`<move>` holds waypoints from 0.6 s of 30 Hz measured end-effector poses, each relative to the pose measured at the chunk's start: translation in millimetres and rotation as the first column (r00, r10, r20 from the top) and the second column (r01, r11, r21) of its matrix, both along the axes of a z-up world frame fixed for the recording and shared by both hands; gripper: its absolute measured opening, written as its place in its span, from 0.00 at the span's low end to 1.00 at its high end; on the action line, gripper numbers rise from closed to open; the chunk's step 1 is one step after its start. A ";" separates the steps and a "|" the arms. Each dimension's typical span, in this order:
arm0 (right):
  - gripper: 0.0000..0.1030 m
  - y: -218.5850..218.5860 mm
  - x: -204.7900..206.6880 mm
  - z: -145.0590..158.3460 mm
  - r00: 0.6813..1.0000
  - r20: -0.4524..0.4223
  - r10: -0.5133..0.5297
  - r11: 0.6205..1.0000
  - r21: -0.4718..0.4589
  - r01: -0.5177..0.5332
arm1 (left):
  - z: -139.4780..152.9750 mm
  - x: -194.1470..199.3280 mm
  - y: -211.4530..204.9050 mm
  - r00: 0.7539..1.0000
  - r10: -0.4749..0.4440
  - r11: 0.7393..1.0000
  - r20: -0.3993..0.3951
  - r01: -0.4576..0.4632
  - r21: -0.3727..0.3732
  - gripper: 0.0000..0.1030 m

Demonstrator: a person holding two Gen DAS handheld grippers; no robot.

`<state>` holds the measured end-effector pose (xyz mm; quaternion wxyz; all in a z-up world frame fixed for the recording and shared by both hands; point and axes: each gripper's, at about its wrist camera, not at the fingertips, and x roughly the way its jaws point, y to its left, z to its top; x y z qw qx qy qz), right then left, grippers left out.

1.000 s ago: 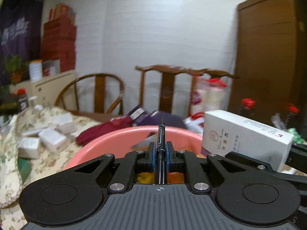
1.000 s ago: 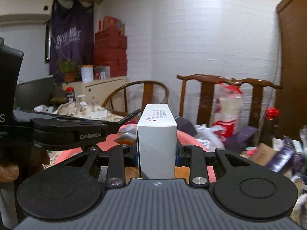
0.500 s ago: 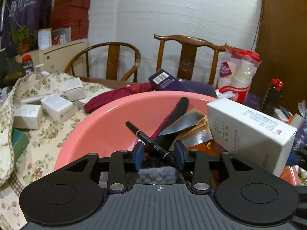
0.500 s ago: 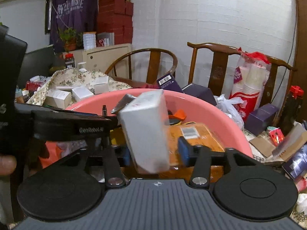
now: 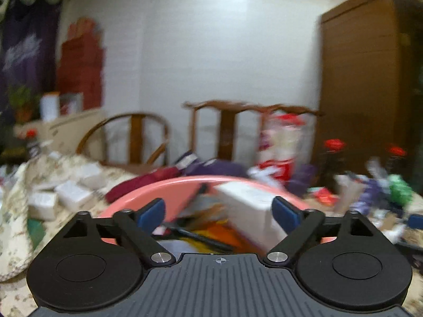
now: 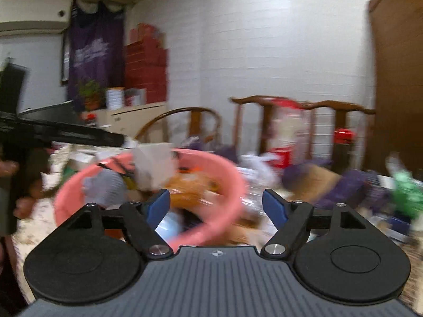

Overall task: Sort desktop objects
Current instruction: 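Move both grippers back over the table toward the cardboard pieces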

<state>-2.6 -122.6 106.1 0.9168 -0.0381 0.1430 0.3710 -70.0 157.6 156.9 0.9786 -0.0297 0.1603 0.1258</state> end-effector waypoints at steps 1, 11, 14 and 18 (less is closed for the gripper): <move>0.84 -17.0 -1.3 -3.4 1.000 0.005 -0.021 1.000 -0.004 0.021 | 0.5 -5.6 -18.1 0.999 -0.049 0.999 0.013 0.049 0.019 0.97; 0.87 -113.4 -9.1 -73.9 0.978 -0.025 -0.208 0.958 -0.208 0.199 | -53.5 4.9 -174.0 0.876 -0.474 0.877 -0.084 0.478 0.035 1.00; 0.83 -117.0 -2.9 -90.6 0.971 -0.040 -0.235 0.941 -0.261 0.217 | -79.7 30.4 -191.6 0.862 -0.484 0.873 -0.149 0.488 -0.011 1.00; 0.80 -110.1 19.9 -99.2 0.966 -0.128 -0.226 0.947 -0.262 0.186 | -111.1 59.8 -185.4 0.869 -0.434 0.900 -0.239 0.429 -0.073 1.00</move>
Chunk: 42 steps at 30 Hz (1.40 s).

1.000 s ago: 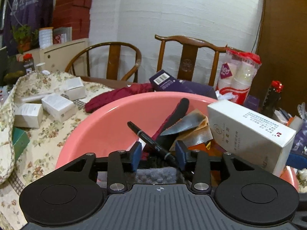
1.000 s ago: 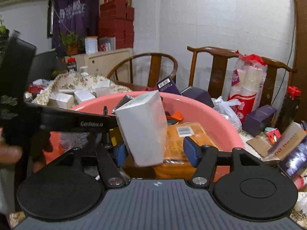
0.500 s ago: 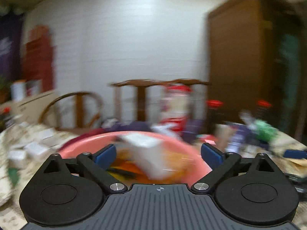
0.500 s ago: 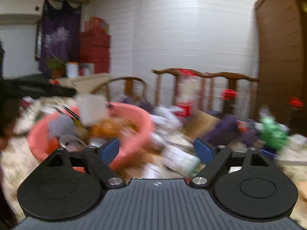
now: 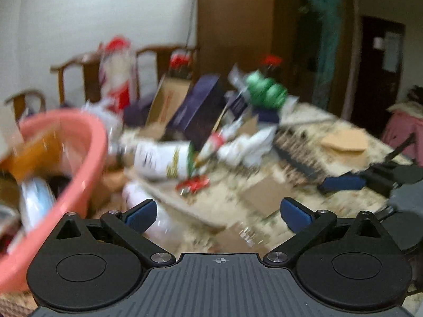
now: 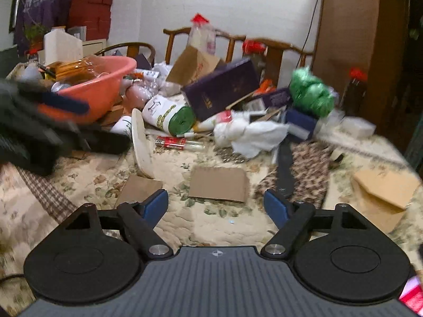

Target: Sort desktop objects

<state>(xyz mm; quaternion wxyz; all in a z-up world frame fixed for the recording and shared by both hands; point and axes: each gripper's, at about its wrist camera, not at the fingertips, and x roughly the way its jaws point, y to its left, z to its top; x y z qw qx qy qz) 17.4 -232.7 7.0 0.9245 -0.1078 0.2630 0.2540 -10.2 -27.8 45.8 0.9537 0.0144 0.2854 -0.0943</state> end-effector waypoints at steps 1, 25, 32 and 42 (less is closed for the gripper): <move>0.80 1.9 7.9 -0.8 1.000 -0.022 0.006 1.000 0.006 -0.006 | -5.4 3.6 4.1 1.000 0.010 1.000 -0.022 -0.011 -0.012 1.00; 0.66 -4.1 59.9 -9.5 0.989 -0.108 -0.099 0.983 0.142 0.113 | -47.2 -3.8 -23.0 0.988 -0.001 1.000 -0.152 0.002 0.011 1.00; 0.67 -20.5 66.2 -2.6 0.980 -0.131 -0.149 0.957 0.231 0.176 | -48.8 13.8 -33.7 0.988 0.099 0.993 -0.121 -0.091 0.075 0.78; 0.67 -24.8 63.6 0.1 0.980 -0.137 -0.145 0.944 0.277 0.178 | -43.5 0.0 -11.6 0.989 0.108 0.991 -0.097 -0.100 0.088 0.42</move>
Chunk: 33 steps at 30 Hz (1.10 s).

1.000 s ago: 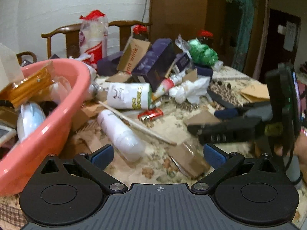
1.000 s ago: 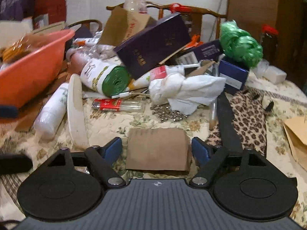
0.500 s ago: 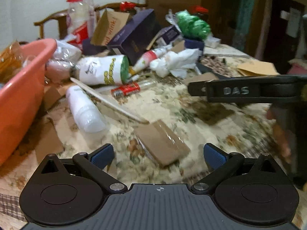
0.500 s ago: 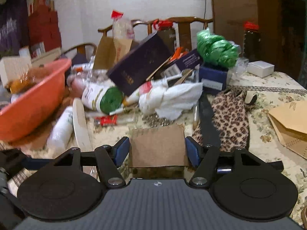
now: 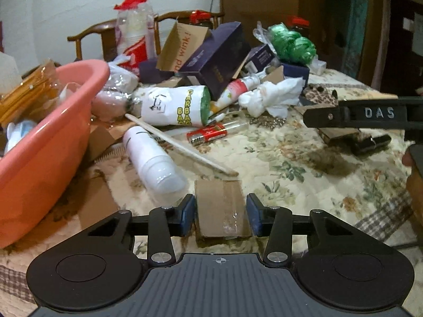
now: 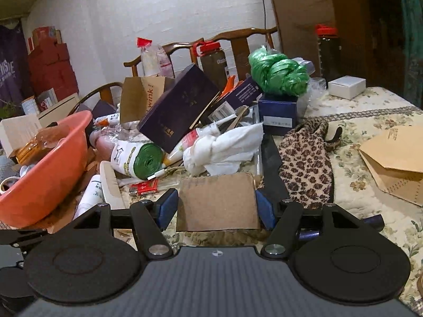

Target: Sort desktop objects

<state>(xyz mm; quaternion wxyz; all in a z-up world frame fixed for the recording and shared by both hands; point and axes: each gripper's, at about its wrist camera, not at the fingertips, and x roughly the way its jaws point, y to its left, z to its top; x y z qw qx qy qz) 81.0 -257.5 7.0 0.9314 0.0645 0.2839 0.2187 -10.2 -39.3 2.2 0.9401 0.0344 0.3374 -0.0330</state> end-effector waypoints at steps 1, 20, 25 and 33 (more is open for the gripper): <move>0.67 0.5 -0.2 -0.2 1.000 -0.002 0.001 1.000 0.001 -0.001 | -0.5 -0.8 -2.0 1.000 -0.004 1.000 0.005 0.004 0.015 0.43; 0.67 3.5 -3.6 -0.7 1.000 0.001 0.028 1.000 -0.002 -0.028 | -2.8 -0.1 -5.4 1.000 -0.004 1.000 0.019 0.003 0.017 0.41; 0.67 1.8 -2.2 -0.6 1.000 -0.006 0.027 1.000 0.011 -0.027 | 2.6 -2.8 8.7 1.000 -0.010 0.997 -0.002 0.010 -0.082 0.41; 0.67 9.5 -5.2 -2.8 0.998 -0.005 0.065 0.998 -0.024 -0.065 | 15.7 -25.8 3.5 0.998 -0.042 0.995 0.041 0.045 -0.088 0.42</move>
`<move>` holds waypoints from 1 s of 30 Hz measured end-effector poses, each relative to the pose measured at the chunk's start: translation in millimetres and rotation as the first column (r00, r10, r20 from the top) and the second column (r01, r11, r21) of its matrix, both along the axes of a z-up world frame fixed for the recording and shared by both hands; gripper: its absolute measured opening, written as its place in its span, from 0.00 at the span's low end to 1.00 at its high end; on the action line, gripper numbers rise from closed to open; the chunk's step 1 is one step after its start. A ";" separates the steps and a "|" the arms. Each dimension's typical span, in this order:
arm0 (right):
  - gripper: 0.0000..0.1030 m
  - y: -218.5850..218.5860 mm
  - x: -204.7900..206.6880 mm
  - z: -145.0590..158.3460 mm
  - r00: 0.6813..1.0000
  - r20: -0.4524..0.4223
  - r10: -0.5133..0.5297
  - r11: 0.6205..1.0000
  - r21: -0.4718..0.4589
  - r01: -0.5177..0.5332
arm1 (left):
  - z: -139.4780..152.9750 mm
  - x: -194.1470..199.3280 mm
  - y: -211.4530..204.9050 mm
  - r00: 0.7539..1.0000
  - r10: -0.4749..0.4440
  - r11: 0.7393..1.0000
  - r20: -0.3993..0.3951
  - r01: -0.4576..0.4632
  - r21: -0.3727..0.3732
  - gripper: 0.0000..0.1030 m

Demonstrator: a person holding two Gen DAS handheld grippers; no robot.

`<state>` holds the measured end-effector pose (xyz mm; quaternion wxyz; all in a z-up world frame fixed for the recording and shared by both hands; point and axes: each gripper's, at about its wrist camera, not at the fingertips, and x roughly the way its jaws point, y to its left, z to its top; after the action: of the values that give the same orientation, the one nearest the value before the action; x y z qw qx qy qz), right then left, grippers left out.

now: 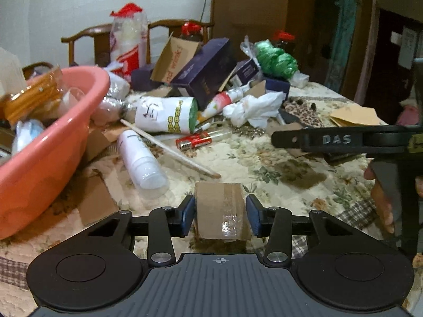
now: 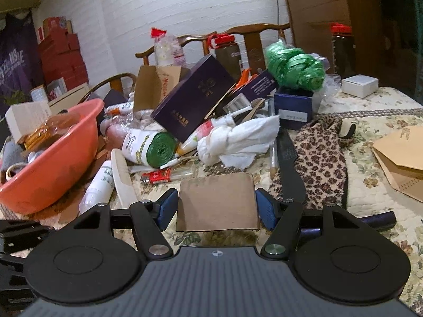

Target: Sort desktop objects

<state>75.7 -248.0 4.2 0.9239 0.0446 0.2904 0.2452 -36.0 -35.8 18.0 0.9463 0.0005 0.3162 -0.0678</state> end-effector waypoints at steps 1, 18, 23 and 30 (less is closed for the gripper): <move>0.67 1.6 0.1 -0.6 1.000 0.000 0.009 1.000 -0.007 -0.009 | 1.2 -3.3 0.2 1.000 0.003 1.000 0.007 -0.003 0.005 0.42; 0.67 44.1 -39.8 -8.5 0.979 -0.030 0.199 0.975 -0.097 -0.201 | 40.7 -61.4 55.0 0.992 0.070 0.997 0.108 -0.066 -0.040 0.43; 0.67 72.5 -71.4 18.1 0.954 0.008 0.299 0.948 -0.113 -0.297 | 58.8 -82.9 86.2 0.983 0.111 0.993 0.145 -0.105 -0.043 0.43; 0.67 123.7 -92.6 86.0 0.912 0.156 0.379 0.925 -0.095 -0.368 | 106.2 -98.2 134.0 0.946 0.192 0.981 0.262 -0.191 -0.028 0.46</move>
<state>-16.8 -124.4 90.2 0.8823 -0.0623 0.2206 0.4110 -134.2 98.2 124.2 0.9819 -0.0223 0.1862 0.0248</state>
